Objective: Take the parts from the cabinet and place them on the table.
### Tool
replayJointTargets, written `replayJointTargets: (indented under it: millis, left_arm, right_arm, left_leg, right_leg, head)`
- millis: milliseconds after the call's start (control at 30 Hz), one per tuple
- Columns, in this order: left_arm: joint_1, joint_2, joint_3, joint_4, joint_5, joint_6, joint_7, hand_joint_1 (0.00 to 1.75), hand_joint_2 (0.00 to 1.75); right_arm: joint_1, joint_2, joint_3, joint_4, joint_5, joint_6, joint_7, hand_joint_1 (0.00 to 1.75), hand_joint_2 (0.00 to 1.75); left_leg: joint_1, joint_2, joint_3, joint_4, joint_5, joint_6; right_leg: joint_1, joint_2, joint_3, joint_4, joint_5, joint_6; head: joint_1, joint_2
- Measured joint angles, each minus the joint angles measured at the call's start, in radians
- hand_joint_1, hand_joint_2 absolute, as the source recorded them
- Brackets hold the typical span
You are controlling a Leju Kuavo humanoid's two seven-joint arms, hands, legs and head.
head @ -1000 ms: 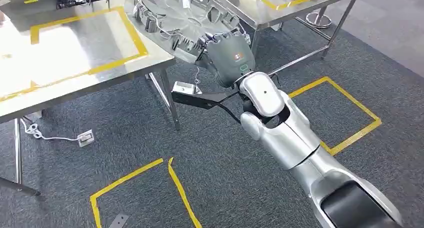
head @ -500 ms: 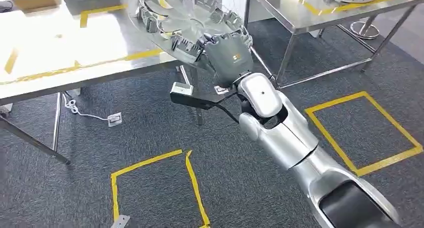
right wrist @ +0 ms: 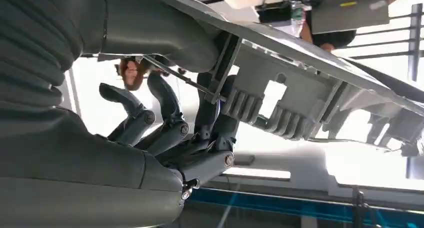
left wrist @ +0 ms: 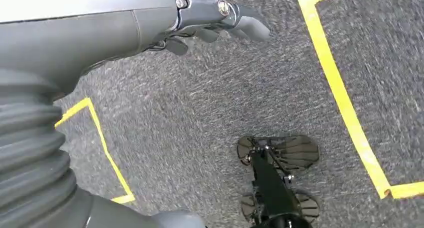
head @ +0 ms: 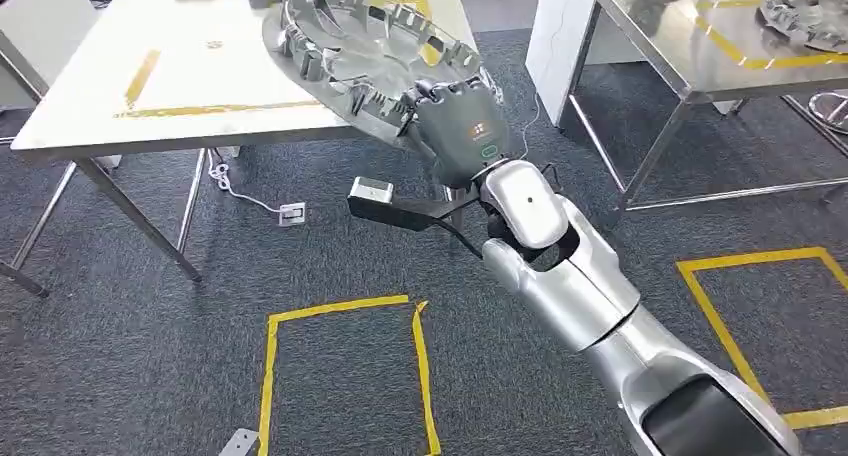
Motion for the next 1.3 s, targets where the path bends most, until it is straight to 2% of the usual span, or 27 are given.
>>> replayJointTargets:
  millis: [33, 100, 133, 167, 200, 233, 267, 300, 333, 367, 433, 467, 500, 567, 633, 733, 767, 800, 833, 967, 1033, 1100, 1133, 1167, 1233, 1267, 1300]
  left_arm:
    - [0.001, 0.0, 0.0, 0.0, 0.0, 0.0, 0.0, 0.0, 1.75]
    - [0.006, 0.0, 0.0, 0.0, -0.002, -0.001, 0.001, 0.0, 1.75]
    - [0.007, 0.004, 0.001, 0.001, -0.003, -0.001, 0.002, 0.0, 1.75]
    - [0.006, 0.0, 0.001, 0.002, -0.003, -0.003, 0.003, 0.0, 1.75]
    - [0.003, 0.0, 0.001, 0.001, -0.003, -0.003, 0.002, 0.0, 1.75]
    - [0.0, 0.0, 0.001, 0.001, -0.003, -0.003, 0.002, 0.0, 1.75]
    - [-0.001, 0.0, 0.001, 0.001, -0.003, -0.003, 0.002, 0.0, 1.75]
    - [0.0, 0.0, 0.001, 0.001, -0.003, -0.003, 0.003, 0.0, 1.75]
    - [0.001, 0.0, 0.001, 0.001, -0.003, -0.003, 0.003, 0.0, 1.75]
    - [0.001, 0.002, 0.002, 0.001, -0.003, -0.003, 0.005, 0.0, 1.75]
    - [0.0, 0.005, 0.002, 0.0, -0.004, -0.003, 0.006, 0.0, 1.75]
    - [-0.001, 0.005, 0.003, 0.0, -0.004, -0.003, 0.008, 0.0, 1.75]
    - [-0.003, 0.005, 0.005, 0.0, -0.006, -0.002, 0.01, 0.0, 1.75]
    - [-0.002, 0.005, 0.006, 0.0, -0.009, -0.001, 0.012, 0.0, 1.75]
    - [0.0, 0.004, 0.006, 0.001, -0.01, -0.001, 0.016, 0.0, 1.75]
    - [0.0, 0.004, 0.006, 0.0, -0.01, -0.001, 0.018, 0.0, 1.75]
    - [-0.001, 0.004, 0.006, 0.0, -0.01, -0.001, 0.018, 0.0, 1.75]
    - [-0.001, 0.005, 0.006, 0.0, -0.011, -0.001, 0.018, 0.0, 1.75]
    - [-0.001, 0.004, 0.006, 0.0, -0.011, 0.0, 0.019, 0.0, 1.75]
    - [-0.001, 0.005, 0.006, 0.0, -0.011, 0.0, 0.019, 0.0, 1.75]
    - [-0.001, 0.006, 0.006, 0.0, -0.012, 0.0, 0.02, 0.0, 1.75]
    - [-0.001, 0.006, 0.007, 0.0, -0.012, 0.002, 0.02, 0.0, 1.75]
    - [-0.002, 0.006, 0.007, 0.0, -0.012, 0.002, 0.02, 0.0, 1.75]
    - [-0.004, 0.006, 0.007, 0.0, -0.012, 0.002, 0.02, 0.0, 1.75]
    - [-0.003, 0.006, 0.007, 0.0, -0.012, 0.003, 0.02, 0.0, 1.75]
    - [-0.003, 0.007, 0.007, 0.0, -0.012, 0.003, 0.021, 0.0, 1.75]
    - [-0.003, 0.007, 0.007, 0.0, -0.013, 0.003, 0.021, 0.0, 1.75]
  right_arm:
    - [0.0, 0.0, 0.0, -0.004, 0.002, 0.0, 0.0, 1.75, 1.75]
    - [0.0, 0.0, 0.0, -0.009, 0.003, 0.001, 0.0, 1.75, 1.75]
    - [0.0, 0.001, 0.0, -0.012, 0.003, 0.001, 0.0, 1.75, 1.75]
    - [0.001, 0.001, -0.001, -0.014, 0.003, 0.002, 0.0, 1.75, 1.75]
    - [0.0, 0.0, -0.002, -0.014, 0.003, 0.002, 0.0, 1.75, 1.75]
    - [0.001, -0.001, -0.003, -0.015, 0.003, 0.002, 0.001, 1.75, 1.75]
    - [0.002, -0.002, -0.003, -0.015, 0.003, 0.002, 0.0, 1.75, 1.75]
    - [0.003, -0.002, -0.003, -0.015, 0.003, 0.002, 0.001, 1.75, 1.75]
    - [0.004, -0.003, -0.003, -0.015, 0.003, 0.002, 0.001, 1.75, 1.75]
    - [0.004, -0.003, -0.003, -0.015, 0.003, 0.002, 0.001, 1.75, 1.75]
    - [0.004, -0.003, -0.003, -0.015, 0.003, 0.002, 0.0, 1.75, 1.75]
    - [0.002, -0.003, -0.004, -0.015, 0.003, 0.002, 0.0, 1.75, 1.75]
    - [-0.001, -0.003, -0.007, -0.015, 0.002, 0.002, 0.0, 1.75, 1.75]
    - [-0.002, -0.003, -0.008, -0.016, 0.001, 0.001, -0.001, 1.75, 1.75]
    - [-0.001, -0.004, -0.011, -0.016, 0.001, 0.0, -0.001, 1.75, 1.75]
    - [-0.001, -0.004, -0.014, -0.016, 0.001, 0.0, -0.001, 1.75, 1.75]
    - [-0.001, -0.004, -0.014, -0.016, 0.001, 0.0, -0.002, 1.75, 1.75]
    - [0.0, -0.004, -0.014, -0.016, 0.001, 0.0, -0.002, 1.75, 1.75]
    - [0.0, -0.004, -0.014, -0.016, 0.001, 0.0, -0.001, 1.75, 1.75]
    - [0.0, -0.004, -0.015, -0.015, 0.003, 0.0, -0.001, 1.75, 1.75]
    - [0.0, -0.003, -0.015, -0.016, 0.003, 0.0, -0.001, 1.75, 1.75]
    - [0.001, -0.003, -0.017, -0.016, 0.003, 0.0, -0.001, 1.75, 1.75]
    - [0.0, -0.003, -0.018, -0.016, 0.003, 0.0, -0.001, 1.75, 1.75]
    - [-0.001, -0.003, -0.02, -0.016, 0.003, 0.0, -0.002, 1.75, 1.75]
    - [0.002, -0.004, -0.022, -0.016, 0.003, -0.001, -0.002, 1.75, 1.75]
    - [0.005, -0.004, -0.022, -0.016, 0.003, -0.001, -0.002, 1.75, 1.75]
    - [0.007, -0.004, -0.022, -0.016, 0.003, 0.0, -0.002, 1.75, 1.75]
  left_leg:
    - [0.002, -0.009, -0.004, -0.004, 0.004, -0.007]
    - [0.006, -0.034, -0.007, -0.017, 0.014, -0.024]
    - [0.007, -0.014, -0.015, -0.012, 0.012, -0.025]
    - [-0.004, 0.065, -0.028, 0.02, -0.015, -0.028]
    - [-0.004, 0.1, -0.055, 0.081, -0.056, -0.031]
    - [-0.003, 0.116, -0.087, 0.16, -0.096, -0.034]
    - [-0.002, 0.122, -0.117, 0.235, -0.128, -0.036]
    - [-0.002, 0.123, -0.134, 0.285, -0.142, -0.038]
    - [-0.001, 0.123, -0.127, 0.285, -0.134, -0.039]
    - [0.0, 0.124, -0.096, 0.24, -0.106, -0.04]
    - [0.001, 0.127, -0.018, 0.11, -0.048, -0.04]
    - [0.0, 0.139, 0.027, 0.024, -0.042, -0.036]
    - [-0.006, 0.137, 0.04, 0.008, -0.049, -0.021]
    - [-0.005, 0.134, 0.035, 0.01, -0.048, -0.01]
    - [-0.004, 0.132, 0.035, 0.008, -0.046, -0.009]
    - [-0.007, 0.13, 0.035, 0.008, -0.046, -0.002]
    - [-0.008, 0.13, 0.034, 0.008, -0.046, 0.003]
    - [-0.012, 0.131, 0.033, 0.011, -0.048, 0.007]
    - [-0.013, 0.131, 0.032, 0.012, -0.047, 0.01]
    - [-0.022, 0.132, 0.028, 0.015, -0.05, 0.022]
    - [-0.023, 0.132, 0.025, 0.011, -0.047, 0.029]
    - [-0.015, 0.129, 0.036, 0.003, -0.041, 0.041]
    - [-0.014, 0.13, 0.037, 0.001, -0.039, 0.044]
    - [-0.012, 0.129, 0.035, 0.001, -0.037, 0.046]
    - [-0.013, 0.128, 0.034, 0.001, -0.036, 0.046]
    - [-0.013, 0.125, 0.033, 0.001, -0.039, 0.045]
    - [-0.013, 0.122, 0.033, 0.001, -0.039, 0.043]
  right_leg:
    - [0.004, -0.012, -0.002, 0.001, 0.0, 0.0]
    - [0.007, -0.034, 0.0, -0.005, 0.006, -0.011]
    - [-0.003, -0.052, 0.003, -0.016, 0.014, -0.019]
    - [-0.002, -0.06, 0.005, -0.02, 0.016, -0.026]
    - [0.0, -0.073, 0.005, -0.02, 0.016, -0.03]
    - [0.002, -0.084, 0.004, -0.019, 0.015, -0.031]
    - [0.003, -0.094, 0.003, -0.019, 0.015, -0.031]
    - [0.003, -0.103, 0.003, -0.019, 0.015, -0.032]
    - [0.003, -0.109, 0.002, -0.018, 0.015, -0.031]
    - [0.003, -0.115, 0.002, -0.017, 0.015, -0.031]
    - [0.002, -0.12, 0.001, -0.012, 0.012, -0.026]
    - [0.003, -0.123, -0.001, -0.006, 0.007, -0.019]
    - [0.012, -0.123, -0.009, 0.006, 0.004, -0.012]
    - [0.014, -0.126, -0.008, -0.001, 0.008, -0.006]
    - [0.016, -0.126, -0.009, 0.0, 0.009, -0.037]
    - [0.016, -0.127, -0.005, -0.007, 0.014, -0.04]
    - [0.015, -0.127, -0.005, -0.009, 0.016, -0.037]
    - [0.013, -0.127, -0.003, -0.015, 0.019, -0.029]
    - [0.011, -0.128, -0.003, -0.016, 0.02, -0.017]
    - [0.002, -0.128, -0.003, -0.021, 0.021, 0.017]
    - [0.0, -0.129, 0.0, -0.017, 0.03, 0.029]
    - [-0.001, -0.127, -0.006, -0.01, 0.026, 0.033]
    - [-0.004, -0.115, -0.012, 0.011, 0.006, 0.033]
    - [-0.004, -0.106, -0.035, 0.061, -0.029, 0.033]
    - [-0.005, -0.099, -0.108, 0.222, -0.11, 0.035]
    - [-0.005, -0.099, -0.138, 0.283, -0.132, 0.036]
    - [-0.006, -0.099, -0.145, 0.296, -0.127, 0.035]
  head:
    - [0.0, 0.0]
    - [0.001, 0.0]
    - [0.001, 0.0]
    - [-0.007, 0.0]
    - [-0.01, 0.0]
    - [-0.009, 0.0]
    - [-0.009, 0.0]
    - [-0.01, 0.0]
    - [-0.01, 0.0]
    - [-0.01, 0.0]
    - [-0.01, 0.0]
    - [-0.01, 0.0]
    - [-0.01, 0.0]
    - [-0.008, 0.0]
    - [-0.008, 0.0]
    - [-0.007, 0.0]
    - [-0.007, 0.0]
    - [-0.007, 0.0]
    - [-0.007, 0.0]
    - [-0.008, 0.0]
    - [-0.008, 0.0]
    - [-0.008, 0.0]
    - [-0.005, 0.0]
    - [-0.003, 0.0]
    - [-0.001, 0.0]
    - [0.0, 0.0]
    - [0.0, 0.0]
